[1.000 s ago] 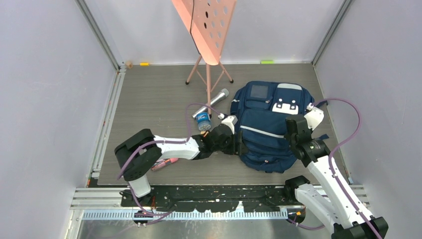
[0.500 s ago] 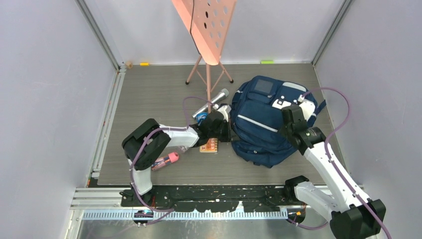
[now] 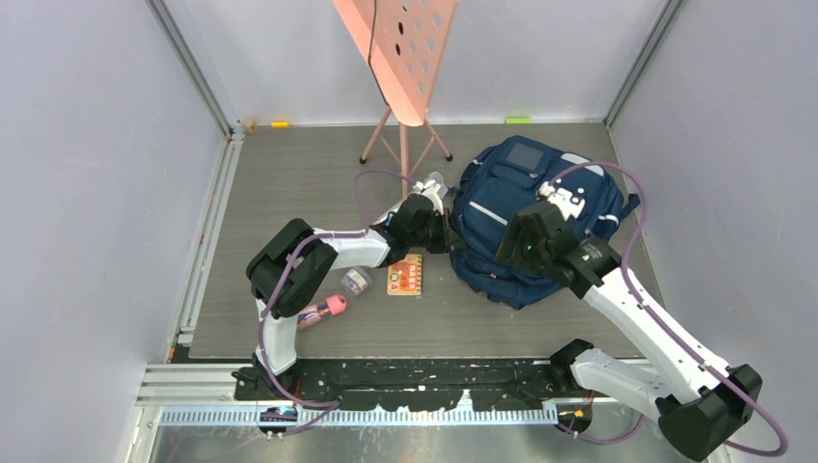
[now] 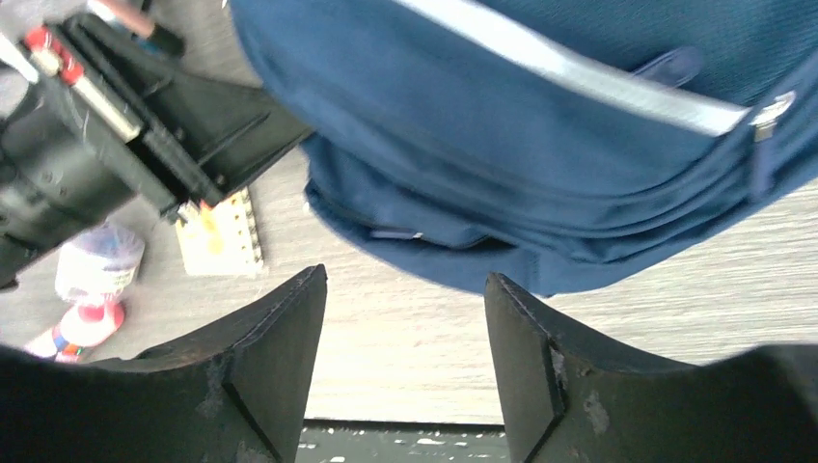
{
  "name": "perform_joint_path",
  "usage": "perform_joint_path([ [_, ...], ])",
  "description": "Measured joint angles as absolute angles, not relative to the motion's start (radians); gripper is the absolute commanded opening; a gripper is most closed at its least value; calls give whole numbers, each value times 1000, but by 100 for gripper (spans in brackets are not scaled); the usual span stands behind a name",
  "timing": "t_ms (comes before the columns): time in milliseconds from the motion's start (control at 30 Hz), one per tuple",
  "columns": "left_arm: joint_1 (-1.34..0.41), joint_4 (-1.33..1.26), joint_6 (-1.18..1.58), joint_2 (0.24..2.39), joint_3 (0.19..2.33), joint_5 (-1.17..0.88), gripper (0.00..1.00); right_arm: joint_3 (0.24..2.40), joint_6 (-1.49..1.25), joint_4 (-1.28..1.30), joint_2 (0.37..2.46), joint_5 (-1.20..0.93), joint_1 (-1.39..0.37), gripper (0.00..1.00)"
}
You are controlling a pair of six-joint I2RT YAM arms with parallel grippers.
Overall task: Pack the student bag
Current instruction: Zip the student bag at the center of the board.
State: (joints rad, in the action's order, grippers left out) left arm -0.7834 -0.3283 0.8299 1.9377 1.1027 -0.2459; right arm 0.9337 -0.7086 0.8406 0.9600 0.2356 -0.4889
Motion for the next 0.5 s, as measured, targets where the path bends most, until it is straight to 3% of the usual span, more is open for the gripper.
perform_joint_path([
  [300,-773,-410,891,1911,1059,-279,0,802,-908,757,959,399,-750,45],
  [500,-771,-426,916,1850,1056,-289,0,754,-1000,703,935,530,-830,40],
])
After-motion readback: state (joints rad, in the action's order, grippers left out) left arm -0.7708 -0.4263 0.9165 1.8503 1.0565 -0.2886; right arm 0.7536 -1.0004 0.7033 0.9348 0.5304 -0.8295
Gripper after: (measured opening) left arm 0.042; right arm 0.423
